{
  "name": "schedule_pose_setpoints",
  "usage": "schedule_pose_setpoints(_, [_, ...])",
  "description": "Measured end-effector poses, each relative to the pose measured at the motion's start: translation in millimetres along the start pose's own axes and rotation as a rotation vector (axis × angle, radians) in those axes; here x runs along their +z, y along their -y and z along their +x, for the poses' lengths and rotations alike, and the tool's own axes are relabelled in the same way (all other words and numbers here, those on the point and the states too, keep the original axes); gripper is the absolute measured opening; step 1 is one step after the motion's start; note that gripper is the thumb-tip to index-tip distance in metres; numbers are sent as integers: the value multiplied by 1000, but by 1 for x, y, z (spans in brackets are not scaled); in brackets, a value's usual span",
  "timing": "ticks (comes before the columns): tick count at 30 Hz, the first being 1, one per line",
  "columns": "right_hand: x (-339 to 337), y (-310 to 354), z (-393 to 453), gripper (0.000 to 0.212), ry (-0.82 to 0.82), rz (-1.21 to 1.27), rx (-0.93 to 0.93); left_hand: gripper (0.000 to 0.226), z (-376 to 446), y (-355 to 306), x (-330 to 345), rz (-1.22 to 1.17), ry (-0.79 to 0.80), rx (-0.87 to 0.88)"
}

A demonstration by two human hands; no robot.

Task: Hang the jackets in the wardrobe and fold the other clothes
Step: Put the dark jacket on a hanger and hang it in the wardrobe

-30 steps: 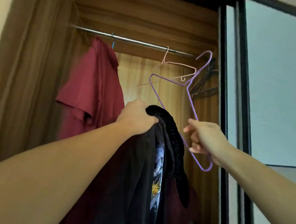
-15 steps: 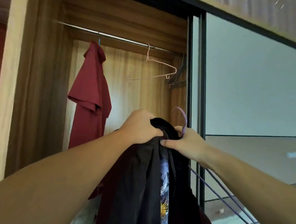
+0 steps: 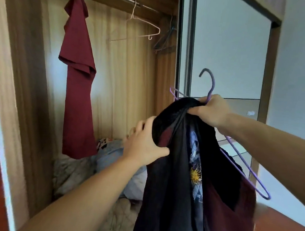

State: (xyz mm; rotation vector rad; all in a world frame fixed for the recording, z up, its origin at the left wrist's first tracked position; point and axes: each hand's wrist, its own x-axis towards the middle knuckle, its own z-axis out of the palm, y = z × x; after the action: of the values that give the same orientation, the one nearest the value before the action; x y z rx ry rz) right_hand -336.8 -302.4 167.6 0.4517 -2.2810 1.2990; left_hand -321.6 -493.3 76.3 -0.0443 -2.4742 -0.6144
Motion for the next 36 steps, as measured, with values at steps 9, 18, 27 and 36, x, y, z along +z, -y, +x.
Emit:
schedule_pose_setpoints(9, [-92,-54,-52,11,-23,118,134,36,-28,-61,58,-1011,288,-329])
schedule_pose_setpoints(18, [-157,-76,-86,11,60,317,194,66,-53,-118,91,-1152,757,-282])
schedule_pose_setpoints(27, [-200,-116,-91,16,-46,274,236,62,-58,-151,115,-1085,574,-269])
schedule_pose_setpoints(36, [-209,-173,-131,24,80,163,323,22,-20,-214,60,-952,312,-273])
